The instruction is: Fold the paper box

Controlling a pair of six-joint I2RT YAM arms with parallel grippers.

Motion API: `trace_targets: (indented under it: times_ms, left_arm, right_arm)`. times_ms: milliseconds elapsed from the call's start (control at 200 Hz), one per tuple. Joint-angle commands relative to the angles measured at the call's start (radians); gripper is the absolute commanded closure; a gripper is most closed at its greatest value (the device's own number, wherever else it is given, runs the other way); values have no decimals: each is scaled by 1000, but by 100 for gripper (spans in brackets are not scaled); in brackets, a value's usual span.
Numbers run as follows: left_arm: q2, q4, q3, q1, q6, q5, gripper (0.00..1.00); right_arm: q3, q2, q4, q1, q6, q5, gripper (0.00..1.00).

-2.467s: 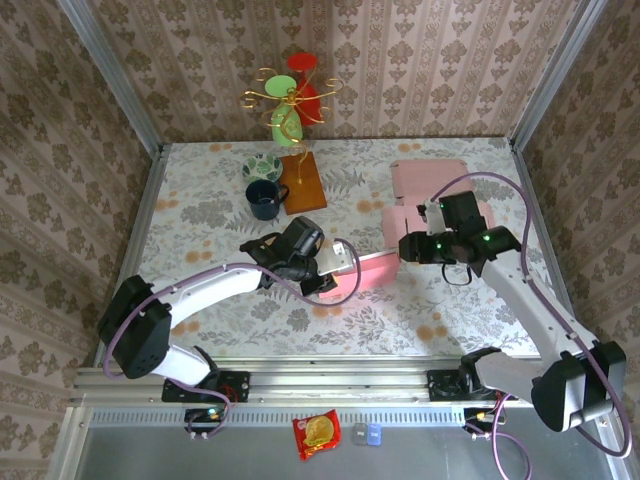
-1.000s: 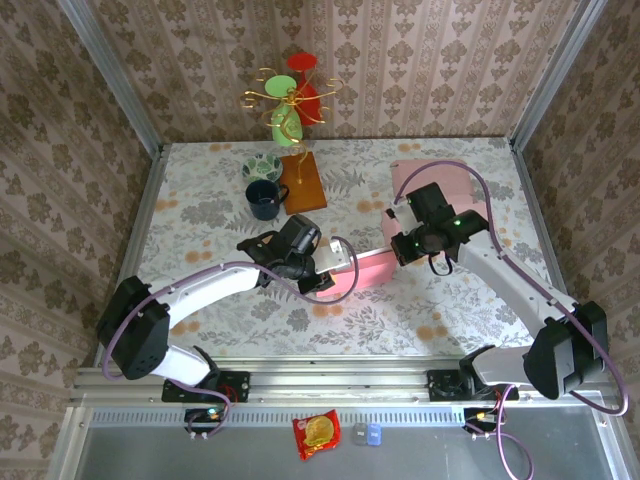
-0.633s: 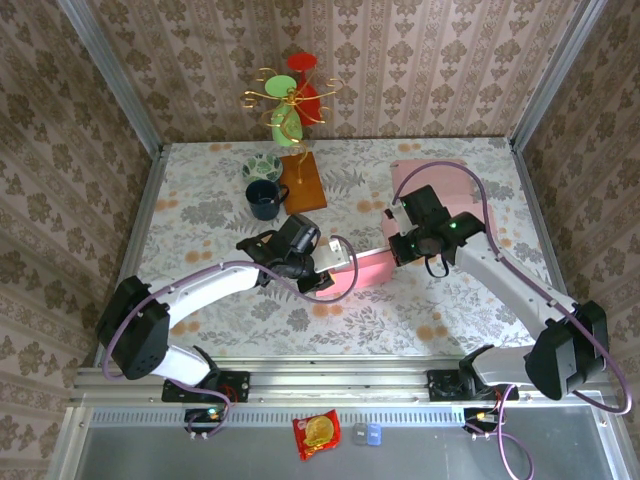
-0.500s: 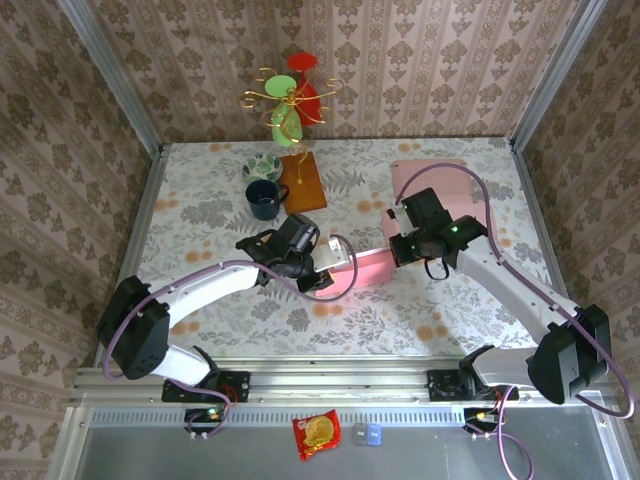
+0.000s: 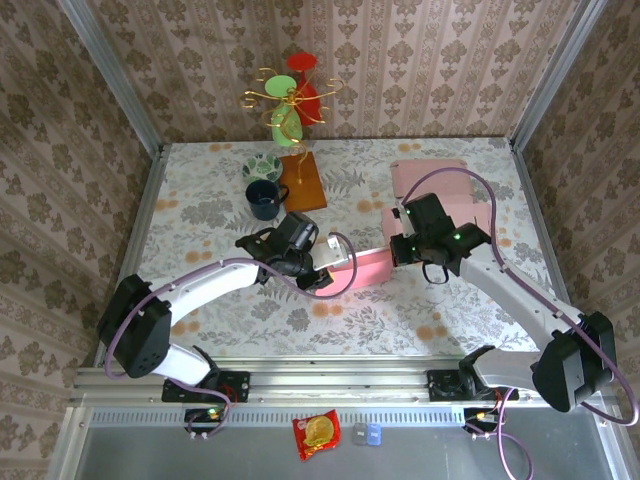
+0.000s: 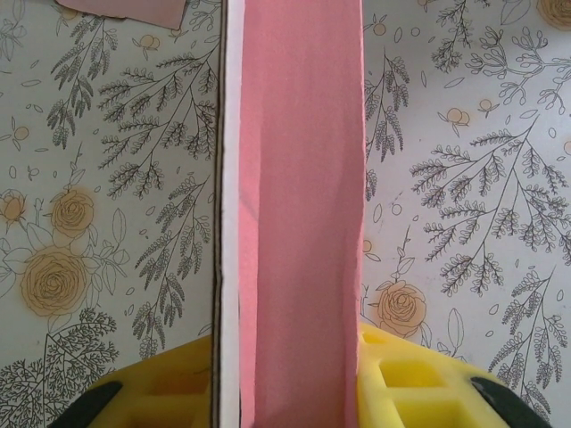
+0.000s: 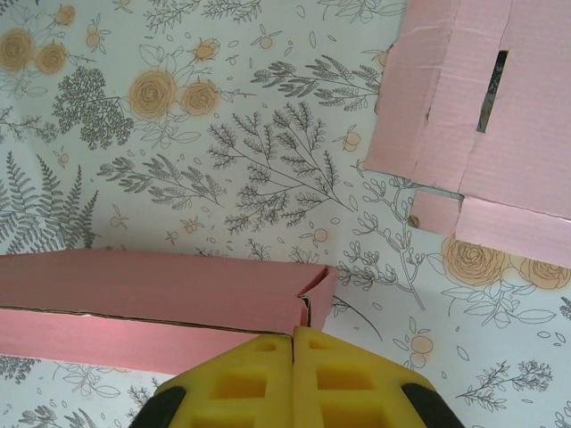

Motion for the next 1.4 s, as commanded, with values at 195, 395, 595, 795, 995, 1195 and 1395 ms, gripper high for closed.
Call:
trace_targets:
  times_ms: [195, 395, 595, 795, 995, 1195, 1395]
  left_arm:
    - [14, -21, 34, 29, -39, 7, 79]
    - [13, -16, 31, 38, -56, 11, 74]
    - [-28, 2, 11, 49, -97, 0, 61]
    - [-98, 38, -41, 69, -168, 7, 56]
    - [-149, 51, -70, 84, -225, -1, 52]
    - [-221, 64, -88, 147, -339, 4, 51]
    - [-256, -75, -36, 245, -521, 48, 64]
  right_arm:
    - [-114, -66, 63, 35, 28, 77, 100]
    - [-175, -102, 135, 74, 46, 152, 100]
    - [-154, -98, 132, 95, 68, 200, 100]
    - [-142, -80, 127, 115, 94, 223, 100]
    - [-127, -64, 123, 149, 123, 268, 100]
    - [-125, -57, 113, 172, 151, 297, 100]
    - [-107, -46, 98, 181, 171, 315, 100]
